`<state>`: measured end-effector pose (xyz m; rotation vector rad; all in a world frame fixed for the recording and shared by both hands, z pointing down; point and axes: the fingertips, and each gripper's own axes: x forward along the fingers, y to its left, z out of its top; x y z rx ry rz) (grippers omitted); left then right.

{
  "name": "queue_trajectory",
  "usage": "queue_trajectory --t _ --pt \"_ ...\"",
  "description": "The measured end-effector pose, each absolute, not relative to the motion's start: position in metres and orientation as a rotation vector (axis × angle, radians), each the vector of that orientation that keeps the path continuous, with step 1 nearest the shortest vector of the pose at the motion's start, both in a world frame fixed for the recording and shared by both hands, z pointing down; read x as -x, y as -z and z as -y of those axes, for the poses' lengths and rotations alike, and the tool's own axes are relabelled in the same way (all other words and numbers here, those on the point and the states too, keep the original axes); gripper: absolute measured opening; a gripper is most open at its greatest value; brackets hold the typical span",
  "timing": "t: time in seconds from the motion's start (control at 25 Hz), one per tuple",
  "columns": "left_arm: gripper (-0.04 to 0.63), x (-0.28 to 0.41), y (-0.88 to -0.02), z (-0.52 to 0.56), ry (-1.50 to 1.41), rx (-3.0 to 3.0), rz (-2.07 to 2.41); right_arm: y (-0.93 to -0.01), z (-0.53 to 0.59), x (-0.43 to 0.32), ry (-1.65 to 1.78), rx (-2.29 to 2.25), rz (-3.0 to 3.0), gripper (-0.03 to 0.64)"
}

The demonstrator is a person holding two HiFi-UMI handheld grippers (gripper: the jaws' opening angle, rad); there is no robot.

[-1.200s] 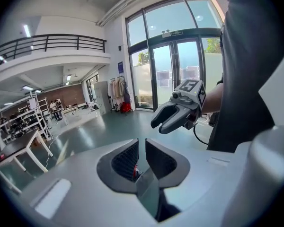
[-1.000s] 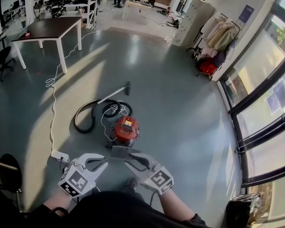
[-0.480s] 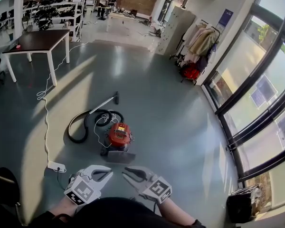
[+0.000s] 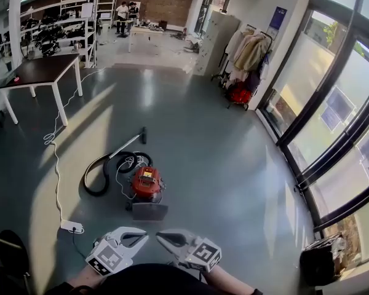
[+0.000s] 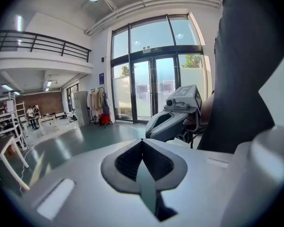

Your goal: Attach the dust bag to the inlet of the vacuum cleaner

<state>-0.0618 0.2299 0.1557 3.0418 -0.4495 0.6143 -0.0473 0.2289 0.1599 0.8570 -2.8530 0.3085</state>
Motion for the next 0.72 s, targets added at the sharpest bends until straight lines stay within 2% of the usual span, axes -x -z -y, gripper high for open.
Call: queue_trajectory --t 0.72 --pt "0.017 0.052 -0.161 -0.246 -0.648 -3.027 0.468 -0.164 -0.241 0.038 -0.276 -0.81 2.857 -0.008"
